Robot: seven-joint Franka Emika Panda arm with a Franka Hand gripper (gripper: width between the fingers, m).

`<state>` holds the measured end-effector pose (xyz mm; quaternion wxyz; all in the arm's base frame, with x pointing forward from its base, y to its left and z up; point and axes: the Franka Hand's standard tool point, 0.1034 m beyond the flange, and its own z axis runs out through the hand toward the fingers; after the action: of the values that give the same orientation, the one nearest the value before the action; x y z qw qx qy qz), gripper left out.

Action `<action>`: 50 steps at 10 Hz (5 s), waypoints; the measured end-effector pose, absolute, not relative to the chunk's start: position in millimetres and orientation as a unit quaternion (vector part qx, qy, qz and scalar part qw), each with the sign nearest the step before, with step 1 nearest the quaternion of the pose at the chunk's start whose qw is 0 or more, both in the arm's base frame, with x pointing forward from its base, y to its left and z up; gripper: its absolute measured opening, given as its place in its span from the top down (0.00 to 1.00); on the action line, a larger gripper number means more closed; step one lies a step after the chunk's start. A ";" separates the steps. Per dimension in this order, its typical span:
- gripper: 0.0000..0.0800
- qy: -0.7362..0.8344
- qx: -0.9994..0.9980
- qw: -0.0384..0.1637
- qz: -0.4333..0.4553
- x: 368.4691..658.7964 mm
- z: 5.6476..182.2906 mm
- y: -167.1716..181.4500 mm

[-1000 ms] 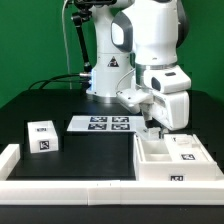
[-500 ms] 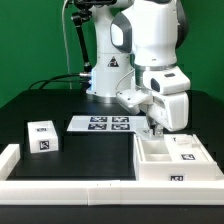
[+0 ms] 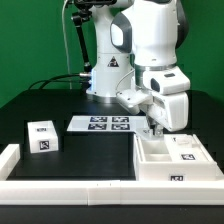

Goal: Assemble cabinet

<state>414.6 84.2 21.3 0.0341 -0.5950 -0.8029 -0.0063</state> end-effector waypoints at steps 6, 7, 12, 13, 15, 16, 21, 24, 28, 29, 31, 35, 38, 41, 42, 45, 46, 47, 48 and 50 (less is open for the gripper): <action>0.92 -0.743 -0.670 0.002 0.011 419.4 61.4 66.7; 0.92 -0.742 -0.671 -0.004 0.004 422.2 64.3 67.5; 0.92 -0.710 -0.701 -0.023 -0.059 427.0 60.8 63.9; 0.92 -0.707 -0.705 -0.019 -0.048 427.7 60.2 61.0; 0.92 -0.708 -0.705 -0.018 -0.048 426.6 59.3 61.5; 0.92 -0.707 -0.705 -0.018 -0.047 426.7 59.0 61.4; 0.92 -0.689 -0.724 -0.012 -0.030 431.8 58.6 64.1; 0.92 -0.691 -0.722 -0.010 -0.030 435.4 55.1 61.0; 0.92 -0.690 -0.722 -0.013 -0.046 436.5 55.3 65.5; 0.92 -0.691 -0.721 -0.014 -0.049 436.5 54.8 65.3; 0.92 -0.692 -0.720 -0.016 -0.052 441.9 55.1 63.6; 0.92 -0.691 -0.721 -0.018 -0.050 455.6 56.7 60.6; 0.92 -0.690 -0.722 -0.015 -0.044 455.5 55.7 59.5; 0.92 -0.691 -0.722 -0.014 -0.039 456.1 55.2 58.6; 0.92 -0.691 -0.722 -0.012 -0.035 456.0 55.2 58.9; 0.92 -0.696 -0.717 -0.012 -0.036 457.0 56.4 64.3; 0.92 -0.695 -0.717 -0.012 -0.037 456.9 56.5 64.5; 0.92 -0.696 -0.717 -0.013 -0.039 456.0 56.3 65.6; 0.92 -0.695 -0.718 -0.012 -0.039 455.7 55.8 65.1; 0.92 -0.695 -0.718 -0.012 -0.037 456.1 55.9 64.4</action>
Offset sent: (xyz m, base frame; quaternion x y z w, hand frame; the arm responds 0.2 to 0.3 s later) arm -0.0050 -0.0105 0.0238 0.0219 -0.0123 0.0984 0.9948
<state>456.1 64.4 55.9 -0.0118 -0.7177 -0.6953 -0.0366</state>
